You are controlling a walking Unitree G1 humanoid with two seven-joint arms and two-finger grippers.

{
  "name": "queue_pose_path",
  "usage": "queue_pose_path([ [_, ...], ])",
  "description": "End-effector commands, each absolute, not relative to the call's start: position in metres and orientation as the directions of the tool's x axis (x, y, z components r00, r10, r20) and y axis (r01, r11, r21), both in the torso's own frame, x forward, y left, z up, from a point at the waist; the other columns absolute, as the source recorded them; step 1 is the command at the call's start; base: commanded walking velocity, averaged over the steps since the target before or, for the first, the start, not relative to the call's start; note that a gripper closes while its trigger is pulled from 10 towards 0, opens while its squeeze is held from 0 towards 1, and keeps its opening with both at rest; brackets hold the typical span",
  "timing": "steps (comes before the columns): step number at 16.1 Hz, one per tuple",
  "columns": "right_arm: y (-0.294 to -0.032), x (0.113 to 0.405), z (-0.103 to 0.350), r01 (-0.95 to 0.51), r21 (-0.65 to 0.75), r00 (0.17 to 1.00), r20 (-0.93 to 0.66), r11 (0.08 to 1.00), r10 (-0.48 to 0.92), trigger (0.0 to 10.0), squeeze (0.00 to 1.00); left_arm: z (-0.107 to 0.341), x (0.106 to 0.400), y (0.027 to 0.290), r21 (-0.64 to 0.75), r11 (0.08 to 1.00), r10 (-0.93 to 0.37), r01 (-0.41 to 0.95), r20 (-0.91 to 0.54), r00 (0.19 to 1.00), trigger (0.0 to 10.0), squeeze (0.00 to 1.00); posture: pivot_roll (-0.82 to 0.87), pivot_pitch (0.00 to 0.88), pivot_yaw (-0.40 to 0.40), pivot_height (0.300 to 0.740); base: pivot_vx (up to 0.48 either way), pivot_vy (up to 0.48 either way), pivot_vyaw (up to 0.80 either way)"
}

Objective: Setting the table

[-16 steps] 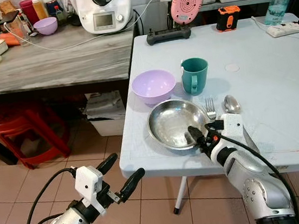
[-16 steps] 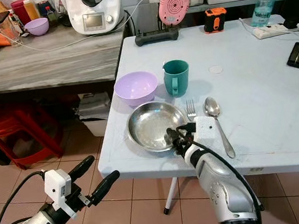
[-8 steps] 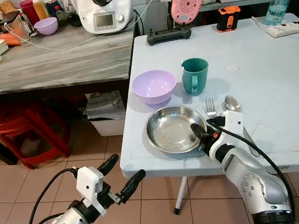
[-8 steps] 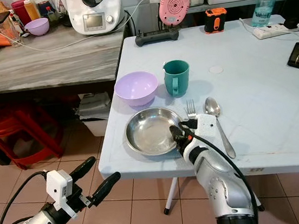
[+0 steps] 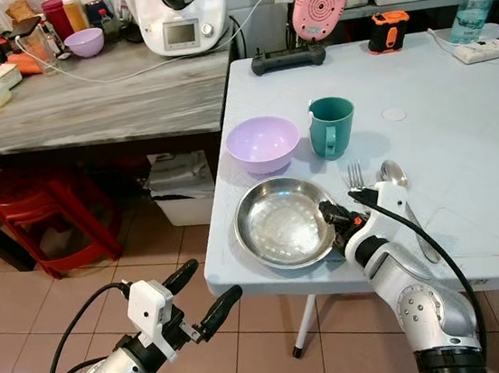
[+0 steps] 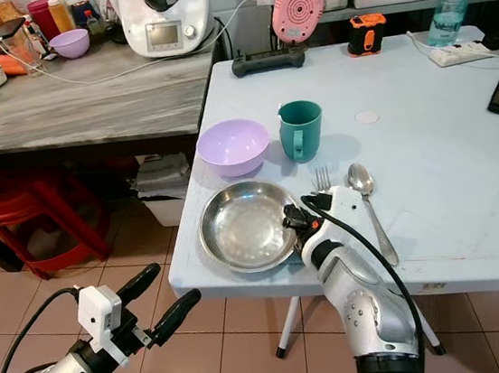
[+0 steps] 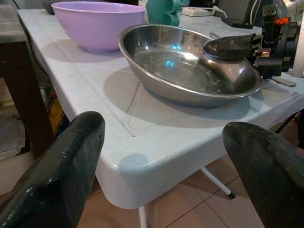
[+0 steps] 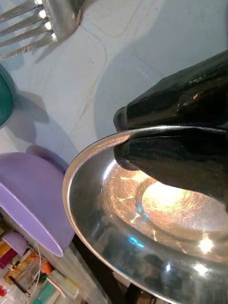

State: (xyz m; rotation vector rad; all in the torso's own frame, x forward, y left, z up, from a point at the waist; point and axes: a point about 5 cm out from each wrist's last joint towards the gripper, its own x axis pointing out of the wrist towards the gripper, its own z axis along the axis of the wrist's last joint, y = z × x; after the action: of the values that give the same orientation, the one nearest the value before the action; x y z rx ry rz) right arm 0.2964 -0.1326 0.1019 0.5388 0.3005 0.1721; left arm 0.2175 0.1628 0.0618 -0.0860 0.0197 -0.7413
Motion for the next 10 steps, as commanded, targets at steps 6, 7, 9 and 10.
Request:
queue_pose_path([
  [6, -0.134, 0.292, 0.084, -0.001, 0.551, 0.92, -0.326, 0.835, 0.217, 0.0, 0.0, 0.066, 0.221, 0.163, -0.051, 0.723, -0.689, 0.689, 0.017, 0.724, 10.0, 0.0, -0.01, 0.047, 0.111, 0.74, 0.0, 0.0, 0.0],
  [7, -0.135, 0.294, 0.087, -0.002, 0.554, 0.929, -0.307, 0.833, 0.206, 0.0, 0.0, 0.067, 0.223, 0.164, -0.037, 0.748, -0.662, 0.663, 0.02, 0.749, 10.0, 0.0, -0.01, 0.045, 0.11, 0.74, 0.0, 0.0, 0.0],
  [9, -0.135, 0.297, 0.096, -0.023, 0.546, 0.948, -0.255, 0.838, 0.192, 0.0, 0.0, 0.07, 0.236, 0.172, -0.026, 0.837, -0.546, 0.547, 0.036, 0.837, 10.0, 0.0, -0.01, 0.043, 0.108, 0.74, 0.0, 0.0, 0.0],
  [10, -0.136, 0.298, 0.101, -0.027, 0.537, 0.958, -0.227, 0.843, 0.176, 0.5, 0.0, 0.071, 0.244, 0.176, -0.042, 0.868, -0.493, 0.494, 0.04, 0.869, 10.0, 0.0, -0.01, 0.04, 0.107, 0.74, 0.0, 0.0, 0.0],
])
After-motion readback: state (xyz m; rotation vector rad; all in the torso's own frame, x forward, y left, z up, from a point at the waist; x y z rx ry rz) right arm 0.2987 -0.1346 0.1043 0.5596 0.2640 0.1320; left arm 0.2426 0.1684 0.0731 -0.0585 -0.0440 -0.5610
